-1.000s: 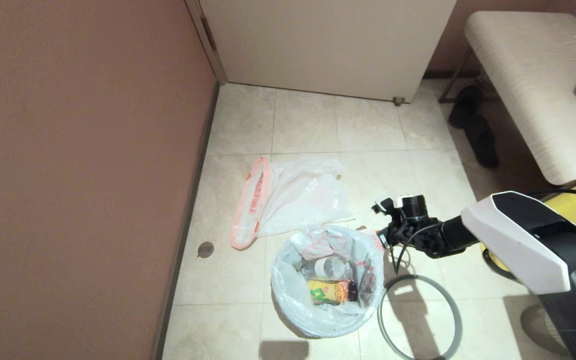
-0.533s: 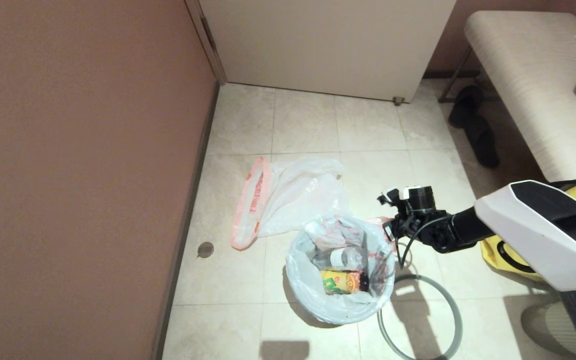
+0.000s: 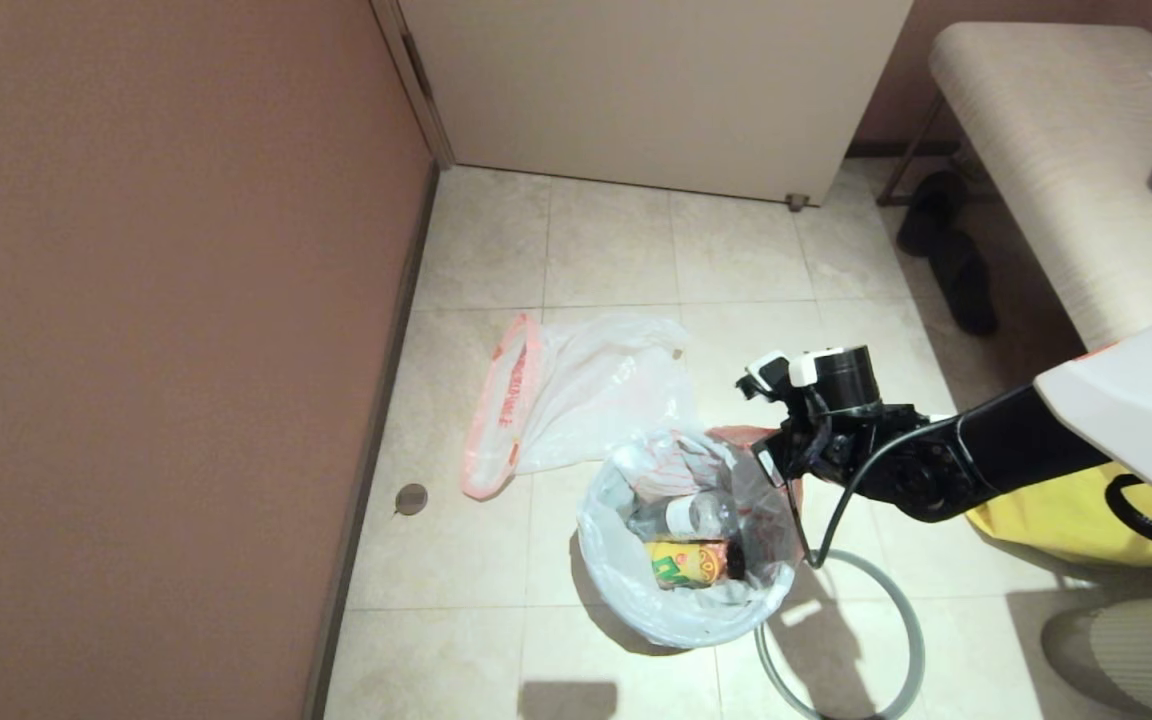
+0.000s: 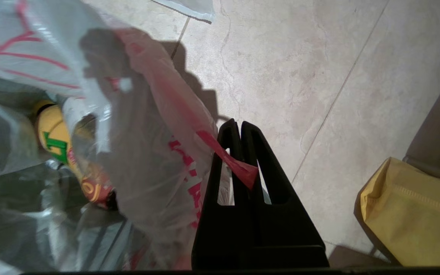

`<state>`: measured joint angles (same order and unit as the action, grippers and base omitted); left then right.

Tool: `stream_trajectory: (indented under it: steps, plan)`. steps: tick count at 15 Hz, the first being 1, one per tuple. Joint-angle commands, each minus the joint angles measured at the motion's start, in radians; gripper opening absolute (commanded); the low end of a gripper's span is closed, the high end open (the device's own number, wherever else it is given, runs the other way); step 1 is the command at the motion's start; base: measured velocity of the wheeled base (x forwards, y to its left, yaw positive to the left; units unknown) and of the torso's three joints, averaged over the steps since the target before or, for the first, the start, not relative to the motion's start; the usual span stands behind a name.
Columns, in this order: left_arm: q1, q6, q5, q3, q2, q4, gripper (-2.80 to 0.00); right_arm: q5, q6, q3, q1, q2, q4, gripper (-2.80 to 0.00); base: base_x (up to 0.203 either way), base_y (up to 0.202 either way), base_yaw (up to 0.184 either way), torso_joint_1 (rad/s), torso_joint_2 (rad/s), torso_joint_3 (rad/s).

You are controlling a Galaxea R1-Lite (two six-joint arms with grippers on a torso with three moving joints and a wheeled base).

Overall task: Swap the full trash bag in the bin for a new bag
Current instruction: Place the trash bag on the floor

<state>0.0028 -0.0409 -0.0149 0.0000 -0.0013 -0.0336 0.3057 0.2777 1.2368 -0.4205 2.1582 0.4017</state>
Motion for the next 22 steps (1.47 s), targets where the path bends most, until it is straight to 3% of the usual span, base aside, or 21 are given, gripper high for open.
stream_trajectory:
  steps: [1, 4, 6, 9, 12, 15, 17, 19, 22]
  plan:
    - [0.000, -0.001, 0.000, 0.000, 0.001, 0.000, -2.80, 0.019, -0.038, -0.089, -0.061, -0.122, 0.003, -2.80, 0.000, 0.000, 0.000, 0.000, 0.00, 0.000]
    - [0.000, -0.001, 0.000, 0.000, 0.001, 0.000, -2.80, 0.020, -0.103, -0.148, -0.078, -0.210, -0.004, -2.80, 0.000, 0.000, 0.000, 0.000, 0.00, 0.000]
    - [0.000, -0.001, 0.000, 0.000, 0.001, 0.000, -2.80, -0.040, -0.101, -0.142, -0.015, -0.198, -0.004, -2.80, 0.000, 0.000, 0.000, 0.000, 0.00, 0.000]
    - [0.003, -0.001, 0.000, 0.000, 0.001, -0.002, -2.80, -0.142, -0.083, 0.006, 0.031, -0.058, -0.055, -2.80, 0.000, 0.000, 0.000, 0.000, 0.00, 0.000]
    - [0.003, -0.001, 0.000, 0.000, 0.001, -0.002, -2.80, -0.157, -0.132, 0.056, -0.002, -0.087, -0.146, -2.80, 0.000, 0.000, 0.000, 0.000, 0.00, 0.000]
    - [0.003, -0.001, 0.000, 0.000, 0.001, -0.002, -2.80, -0.114, -0.174, 0.051, -0.060, -0.270, -0.204, -2.80, 0.000, 0.000, 0.000, 0.000, 0.00, 0.000]
    - [0.003, -0.001, 0.000, 0.000, 0.001, -0.002, -2.80, -0.047, -0.159, 0.042, -0.108, -0.362, -0.246, -2.80, 0.000, 0.000, 0.000, 0.000, 0.00, 0.000]
    - [0.003, -0.001, 0.000, 0.000, 0.001, -0.002, -2.80, 0.011, -0.155, 0.055, -0.153, -0.464, -0.385, -2.80, 0.000, 0.000, 0.000, 0.000, 0.00, 0.000]
    - [0.003, -0.001, 0.000, 0.000, 0.001, -0.002, -2.80, 0.029, -0.213, 0.026, -0.175, -0.483, -0.443, -2.80, 0.000, 0.000, 0.000, 0.000, 0.00, 0.000]
